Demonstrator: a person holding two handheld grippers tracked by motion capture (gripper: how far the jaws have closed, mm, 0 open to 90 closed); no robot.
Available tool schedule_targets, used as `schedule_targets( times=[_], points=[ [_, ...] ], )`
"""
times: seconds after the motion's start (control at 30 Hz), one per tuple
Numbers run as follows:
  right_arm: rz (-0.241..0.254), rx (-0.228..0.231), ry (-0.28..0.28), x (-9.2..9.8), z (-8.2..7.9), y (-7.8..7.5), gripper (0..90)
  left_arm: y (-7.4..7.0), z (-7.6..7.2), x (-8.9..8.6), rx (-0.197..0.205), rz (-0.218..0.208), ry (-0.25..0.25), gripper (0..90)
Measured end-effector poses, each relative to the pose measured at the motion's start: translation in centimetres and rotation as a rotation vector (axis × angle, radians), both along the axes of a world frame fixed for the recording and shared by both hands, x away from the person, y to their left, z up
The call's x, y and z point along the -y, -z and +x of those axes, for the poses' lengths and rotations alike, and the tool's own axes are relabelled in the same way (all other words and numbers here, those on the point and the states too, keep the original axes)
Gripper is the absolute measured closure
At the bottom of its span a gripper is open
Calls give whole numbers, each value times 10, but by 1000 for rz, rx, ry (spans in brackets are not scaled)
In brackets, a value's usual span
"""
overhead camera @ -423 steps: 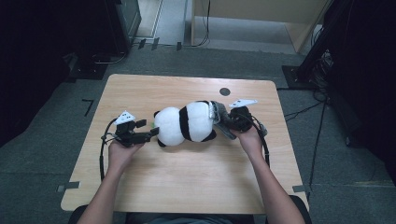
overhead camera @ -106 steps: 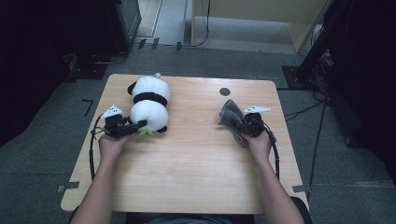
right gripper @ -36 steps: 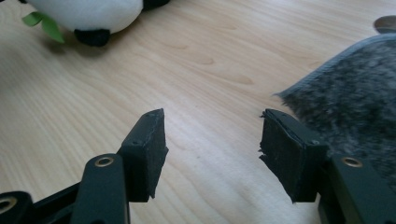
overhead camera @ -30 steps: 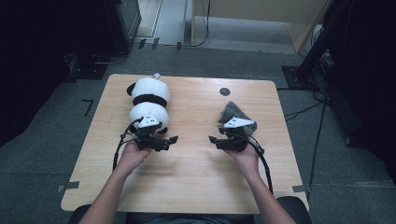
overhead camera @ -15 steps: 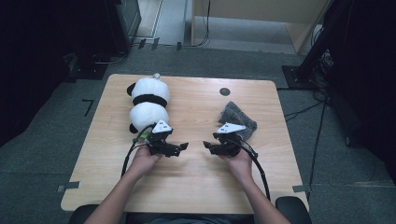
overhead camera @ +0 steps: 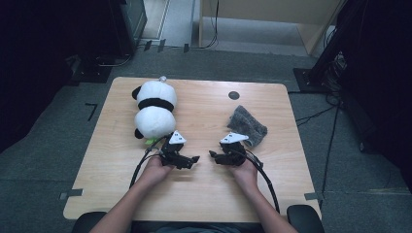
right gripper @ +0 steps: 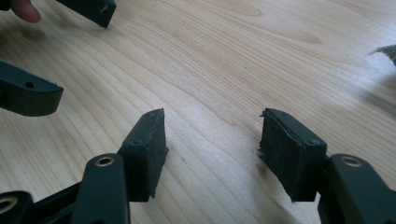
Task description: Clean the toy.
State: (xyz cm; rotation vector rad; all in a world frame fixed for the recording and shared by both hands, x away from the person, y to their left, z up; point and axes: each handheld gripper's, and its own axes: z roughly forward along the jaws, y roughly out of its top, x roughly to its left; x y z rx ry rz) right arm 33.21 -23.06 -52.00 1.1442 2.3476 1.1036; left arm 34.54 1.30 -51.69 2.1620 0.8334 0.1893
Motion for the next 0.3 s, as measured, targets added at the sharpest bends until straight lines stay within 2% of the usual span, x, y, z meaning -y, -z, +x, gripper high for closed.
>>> schedule_targets(
  times=[0.13,0.3],
  points=[
    [-23,18,-7,-1,0,1,382,0,1,-1,-8,-5,-2,70],
    [-18,23,-11,-1,0,2,354,1,2,-1,-12,-4,-4,70]
  ],
)
